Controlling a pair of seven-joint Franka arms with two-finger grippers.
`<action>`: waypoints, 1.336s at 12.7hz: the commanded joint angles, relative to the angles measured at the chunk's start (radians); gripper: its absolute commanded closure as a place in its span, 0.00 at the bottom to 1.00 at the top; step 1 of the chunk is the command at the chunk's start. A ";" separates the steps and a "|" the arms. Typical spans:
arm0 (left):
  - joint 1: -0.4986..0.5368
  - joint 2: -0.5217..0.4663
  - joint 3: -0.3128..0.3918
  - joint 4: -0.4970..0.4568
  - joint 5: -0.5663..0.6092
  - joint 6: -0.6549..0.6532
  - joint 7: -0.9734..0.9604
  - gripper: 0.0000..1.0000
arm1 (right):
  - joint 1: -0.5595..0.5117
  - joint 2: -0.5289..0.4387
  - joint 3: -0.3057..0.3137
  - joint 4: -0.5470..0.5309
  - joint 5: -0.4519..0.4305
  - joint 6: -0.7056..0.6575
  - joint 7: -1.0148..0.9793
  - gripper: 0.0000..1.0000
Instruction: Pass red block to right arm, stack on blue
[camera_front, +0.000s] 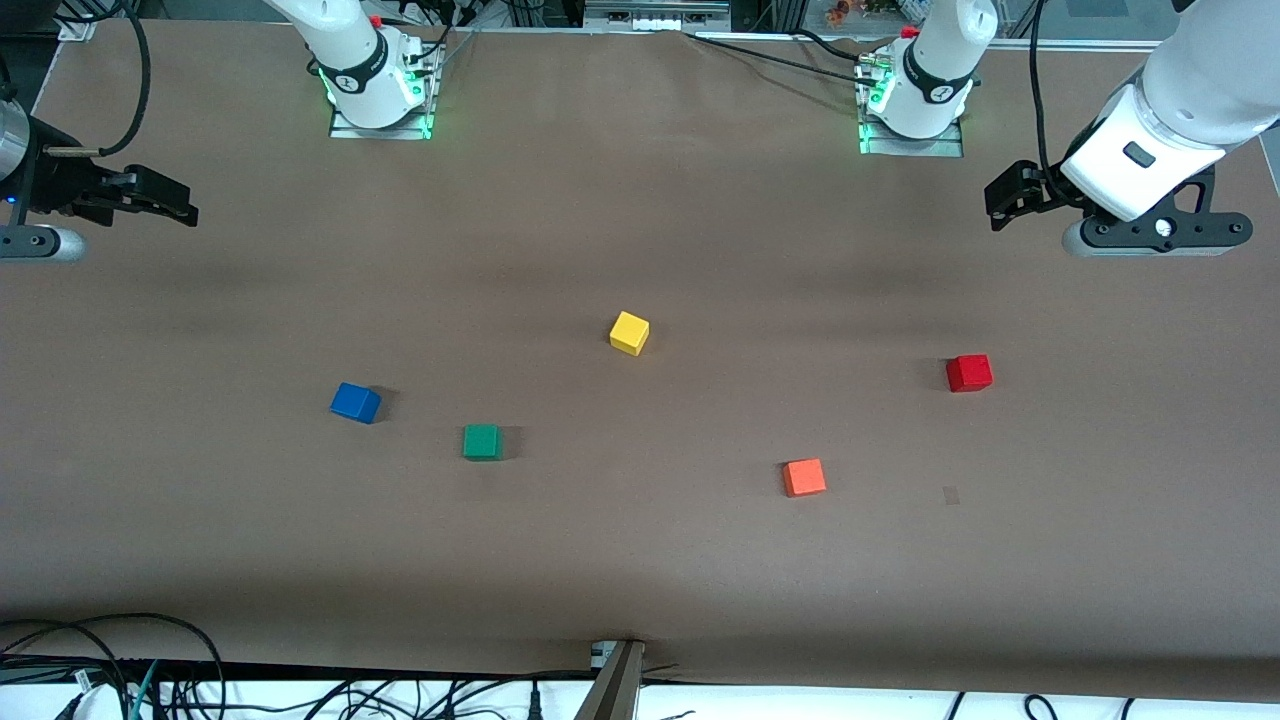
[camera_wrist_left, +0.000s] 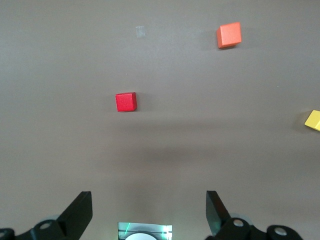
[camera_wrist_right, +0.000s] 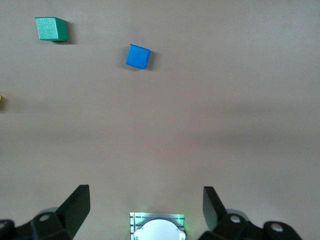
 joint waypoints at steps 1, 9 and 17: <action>-0.007 -0.018 -0.009 0.008 0.018 -0.013 -0.024 0.00 | 0.001 -0.013 0.003 0.004 0.005 -0.014 0.012 0.00; -0.011 -0.010 -0.008 0.012 0.017 -0.008 -0.036 0.00 | 0.001 -0.011 0.002 0.004 0.005 -0.011 0.012 0.00; 0.008 -0.001 0.009 0.012 0.015 -0.007 -0.052 0.00 | 0.001 -0.011 0.000 0.004 0.006 -0.008 0.010 0.00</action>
